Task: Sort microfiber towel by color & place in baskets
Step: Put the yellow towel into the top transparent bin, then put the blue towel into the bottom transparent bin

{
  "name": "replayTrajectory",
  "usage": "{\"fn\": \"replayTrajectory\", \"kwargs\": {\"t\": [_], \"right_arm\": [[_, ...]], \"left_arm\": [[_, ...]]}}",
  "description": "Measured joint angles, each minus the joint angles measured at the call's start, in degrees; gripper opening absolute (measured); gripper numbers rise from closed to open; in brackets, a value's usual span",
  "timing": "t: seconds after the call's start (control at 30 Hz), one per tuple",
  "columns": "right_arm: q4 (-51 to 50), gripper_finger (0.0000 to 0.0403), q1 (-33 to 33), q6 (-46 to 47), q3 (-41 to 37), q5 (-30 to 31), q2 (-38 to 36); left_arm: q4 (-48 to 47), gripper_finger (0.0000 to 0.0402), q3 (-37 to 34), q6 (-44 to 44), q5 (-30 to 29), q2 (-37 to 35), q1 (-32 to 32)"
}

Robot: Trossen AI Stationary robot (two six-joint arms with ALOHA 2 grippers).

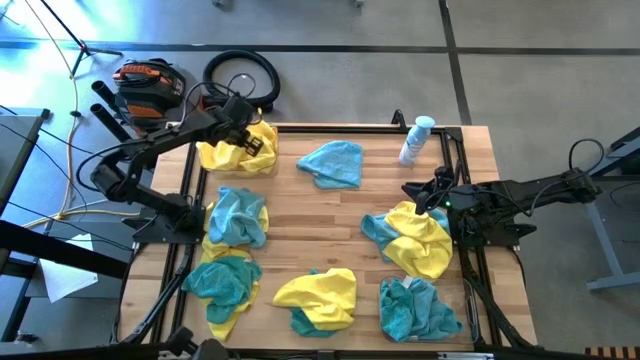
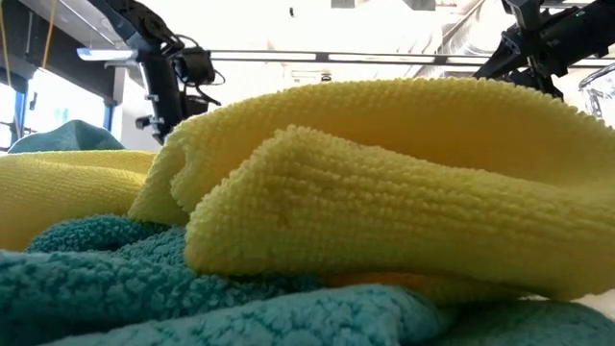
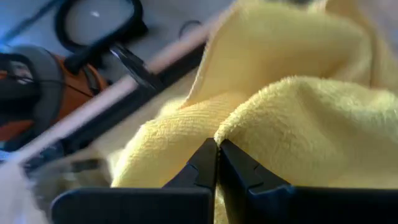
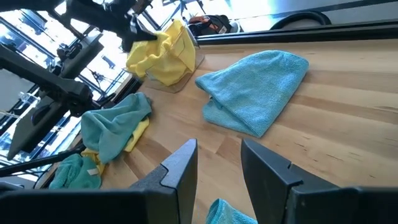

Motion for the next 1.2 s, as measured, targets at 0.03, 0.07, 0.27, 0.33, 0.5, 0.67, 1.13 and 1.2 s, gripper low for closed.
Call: {"fn": "replayTrajectory", "kwargs": {"t": [0.03,0.07,0.27,0.33,0.5,0.67,1.13,1.2], "right_arm": [[0.0,0.0119,0.0,0.0,0.0,0.0,0.0],[0.0,0.0119,0.0,0.0,0.0,0.1,0.0],[0.0,0.0119,0.0,0.0,0.0,1.6,0.0],[0.0,0.0119,0.0,0.0,0.0,2.3,0.0],[0.0,0.0119,0.0,-0.2,0.0,2.6,0.0],[0.0,0.0119,0.0,-0.2,0.0,2.6,0.0],[-0.6,0.0119,0.0,-4.6,0.0,2.5,0.0],[-0.5,0.0119,0.0,-5.5,0.0,2.7,0.0]], "left_arm": [[-0.1,0.0001,-1.0,-0.4,1.0,0.2,0.0],[-0.1,0.0001,-2.0,-1.2,1.9,0.3,0.0],[5.1,0.0000,-8.7,-4.8,4.7,0.6,0.0],[8.2,0.0002,-10.1,-6.7,5.3,0.6,0.0],[10.1,0.0033,-11.1,-11.0,7.1,0.8,0.2],[10.2,0.0078,-11.1,-15.7,7.5,1.1,0.8],[-0.9,0.0097,-3.1,-16.5,9.6,-3.9,0.7],[-2.6,0.0097,-2.3,-16.6,9.6,-5.2,0.7]]}}
